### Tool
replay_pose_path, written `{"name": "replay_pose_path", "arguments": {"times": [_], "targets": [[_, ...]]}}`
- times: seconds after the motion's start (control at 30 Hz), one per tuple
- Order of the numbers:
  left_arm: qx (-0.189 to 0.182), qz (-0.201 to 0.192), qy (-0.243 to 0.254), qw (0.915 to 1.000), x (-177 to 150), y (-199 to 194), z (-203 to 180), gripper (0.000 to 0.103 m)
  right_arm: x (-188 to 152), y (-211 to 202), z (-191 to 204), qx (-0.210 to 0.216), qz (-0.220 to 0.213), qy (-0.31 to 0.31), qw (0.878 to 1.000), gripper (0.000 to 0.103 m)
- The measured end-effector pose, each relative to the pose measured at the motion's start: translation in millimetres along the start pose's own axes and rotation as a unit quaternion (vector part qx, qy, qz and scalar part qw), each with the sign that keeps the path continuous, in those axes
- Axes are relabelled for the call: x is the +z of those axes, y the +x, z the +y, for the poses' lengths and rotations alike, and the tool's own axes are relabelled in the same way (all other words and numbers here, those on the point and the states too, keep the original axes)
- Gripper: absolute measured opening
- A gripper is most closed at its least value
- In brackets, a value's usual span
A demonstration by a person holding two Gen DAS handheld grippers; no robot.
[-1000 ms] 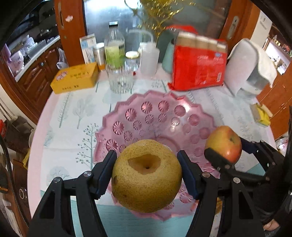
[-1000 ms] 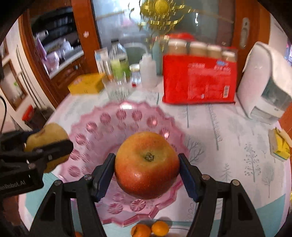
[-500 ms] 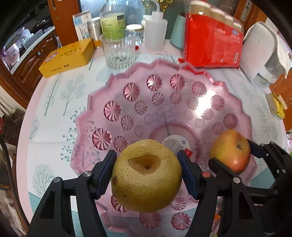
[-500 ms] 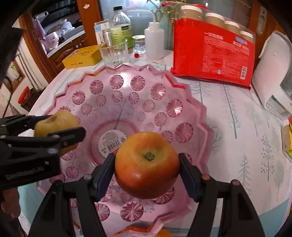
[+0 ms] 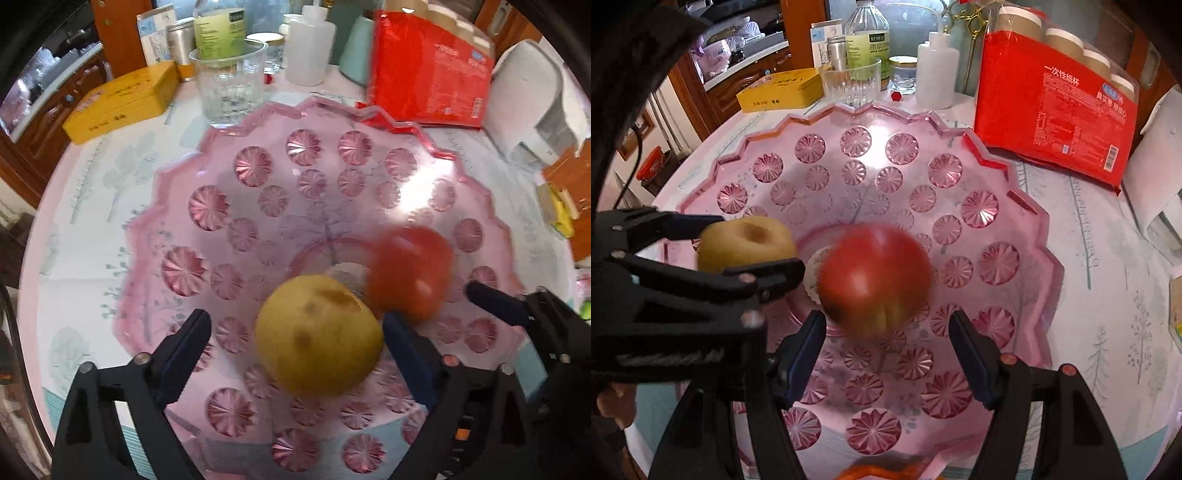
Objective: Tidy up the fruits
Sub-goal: 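Carry the pear and apple into the pink bowl and release both, then withdraw both grippers from the bowl back toward the remaining fruit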
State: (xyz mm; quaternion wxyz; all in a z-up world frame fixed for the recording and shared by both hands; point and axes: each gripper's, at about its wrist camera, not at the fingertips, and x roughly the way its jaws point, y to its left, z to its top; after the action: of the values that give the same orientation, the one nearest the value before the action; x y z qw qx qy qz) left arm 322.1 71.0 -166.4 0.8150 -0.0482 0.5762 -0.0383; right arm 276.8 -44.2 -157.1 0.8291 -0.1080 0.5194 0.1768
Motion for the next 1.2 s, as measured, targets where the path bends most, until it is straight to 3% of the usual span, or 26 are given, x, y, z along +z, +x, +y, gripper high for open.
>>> {"name": "replay_pose_path", "arguments": {"times": [0.17,0.33,0.53,1.2], "targets": [[-0.01,0.017,-0.018,0.9996,-2,3,1,0.096,-2,-2,-1,0.009,0.001,0.009,1.0,0.073],[0.002,-0.012,-0.022,0.9997,-8,-9,3,0.096,-6,-8,-1,0.016,-0.005,0.019,1.0,0.073],[0.002,-0.066,0.0,0.9978,-16,-32,-2,0.096,-9,-16,2,-0.007,-0.023,0.014,1.0,0.073],[-0.007,-0.089,-0.009,0.9959,-37,-92,-2,0.096,-22,-67,-11,0.021,-0.065,0.086,0.994,0.073]]}}
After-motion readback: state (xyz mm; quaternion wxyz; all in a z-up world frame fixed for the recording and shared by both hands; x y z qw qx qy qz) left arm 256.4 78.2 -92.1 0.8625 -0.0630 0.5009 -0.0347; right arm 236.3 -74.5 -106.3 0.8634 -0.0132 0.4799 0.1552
